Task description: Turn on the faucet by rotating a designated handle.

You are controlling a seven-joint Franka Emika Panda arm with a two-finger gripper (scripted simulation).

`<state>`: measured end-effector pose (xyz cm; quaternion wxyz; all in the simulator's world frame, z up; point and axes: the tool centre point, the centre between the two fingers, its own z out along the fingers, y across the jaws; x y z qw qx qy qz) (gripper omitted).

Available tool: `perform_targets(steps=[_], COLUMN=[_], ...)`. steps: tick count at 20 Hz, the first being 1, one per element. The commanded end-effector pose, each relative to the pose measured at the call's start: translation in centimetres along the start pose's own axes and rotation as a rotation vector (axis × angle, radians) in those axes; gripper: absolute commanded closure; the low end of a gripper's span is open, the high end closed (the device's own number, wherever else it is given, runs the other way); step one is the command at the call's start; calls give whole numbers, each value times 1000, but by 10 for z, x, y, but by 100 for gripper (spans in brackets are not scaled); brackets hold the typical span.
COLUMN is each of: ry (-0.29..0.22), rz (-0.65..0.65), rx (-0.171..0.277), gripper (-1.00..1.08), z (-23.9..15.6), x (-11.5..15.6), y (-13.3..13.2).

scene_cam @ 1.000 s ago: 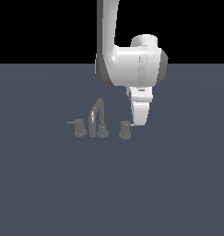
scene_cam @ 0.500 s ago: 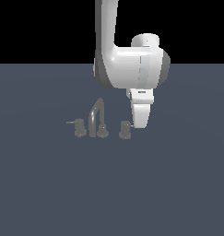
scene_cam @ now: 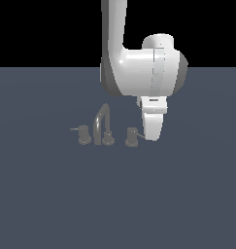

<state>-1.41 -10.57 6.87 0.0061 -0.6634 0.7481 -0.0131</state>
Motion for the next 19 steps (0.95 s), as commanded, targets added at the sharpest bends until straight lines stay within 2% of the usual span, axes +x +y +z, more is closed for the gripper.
perform_targets(steps=[1, 8, 9, 18, 19], ry=[-5, -8, 3, -9, -9], rz=[-14, -25, 17, -26, -26], rx=[-12, -26, -8, -28, -28], gripper=[108, 108, 108, 108, 108], z=[2, 4, -1, 4, 4], x=[-16, -44, -15, -83, -83], y=[10, 30, 20, 21, 21])
